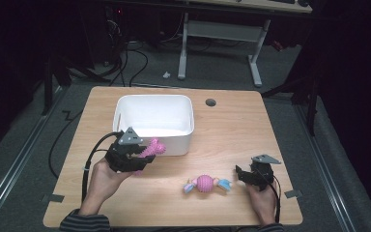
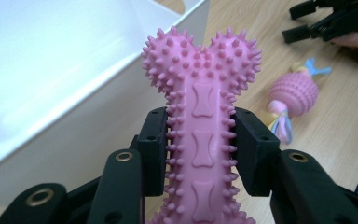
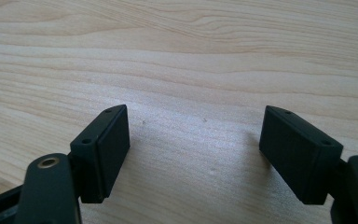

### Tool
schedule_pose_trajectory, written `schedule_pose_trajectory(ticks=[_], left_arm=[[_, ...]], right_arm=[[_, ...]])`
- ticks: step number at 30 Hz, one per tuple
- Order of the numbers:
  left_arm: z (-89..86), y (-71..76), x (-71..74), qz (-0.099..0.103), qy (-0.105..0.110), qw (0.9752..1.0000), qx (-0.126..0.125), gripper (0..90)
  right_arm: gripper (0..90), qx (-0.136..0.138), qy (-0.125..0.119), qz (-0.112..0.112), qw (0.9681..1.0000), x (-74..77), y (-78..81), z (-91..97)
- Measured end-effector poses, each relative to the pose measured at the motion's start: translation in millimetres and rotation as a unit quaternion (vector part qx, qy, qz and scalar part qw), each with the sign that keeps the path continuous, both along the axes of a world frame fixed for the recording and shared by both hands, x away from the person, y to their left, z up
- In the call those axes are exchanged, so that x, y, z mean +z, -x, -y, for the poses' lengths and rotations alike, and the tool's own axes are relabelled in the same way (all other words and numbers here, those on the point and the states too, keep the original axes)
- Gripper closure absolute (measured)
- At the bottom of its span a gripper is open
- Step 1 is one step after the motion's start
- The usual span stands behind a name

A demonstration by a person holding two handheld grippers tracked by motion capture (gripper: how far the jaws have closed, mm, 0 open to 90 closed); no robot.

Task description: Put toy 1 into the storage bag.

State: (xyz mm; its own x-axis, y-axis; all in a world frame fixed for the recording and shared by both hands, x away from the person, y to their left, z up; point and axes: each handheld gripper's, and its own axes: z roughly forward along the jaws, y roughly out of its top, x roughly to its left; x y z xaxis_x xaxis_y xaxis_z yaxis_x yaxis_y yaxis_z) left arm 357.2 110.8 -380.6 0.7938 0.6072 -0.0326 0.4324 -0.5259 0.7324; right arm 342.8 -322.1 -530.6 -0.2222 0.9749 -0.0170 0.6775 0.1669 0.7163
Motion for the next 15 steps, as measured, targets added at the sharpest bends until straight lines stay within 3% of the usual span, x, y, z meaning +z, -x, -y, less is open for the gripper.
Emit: schedule_pose_trajectory(ticks=[7, 15], left_arm=[[4.4, -9.8, 11.2, 0.008, 0.001, 1.0, 0.0, 59.1], [-3.6, -21.1, 24.8, 0.007, 0.015, 0.9998, 0.014, 59.1]], right_arm=[[24.3, 0.0, 0.0, 0.0, 1.0, 0.0, 0.0, 0.0], [24.3, 0.001, 0.001, 0.0, 1.0, 0.0, -0.1, 0.1]])
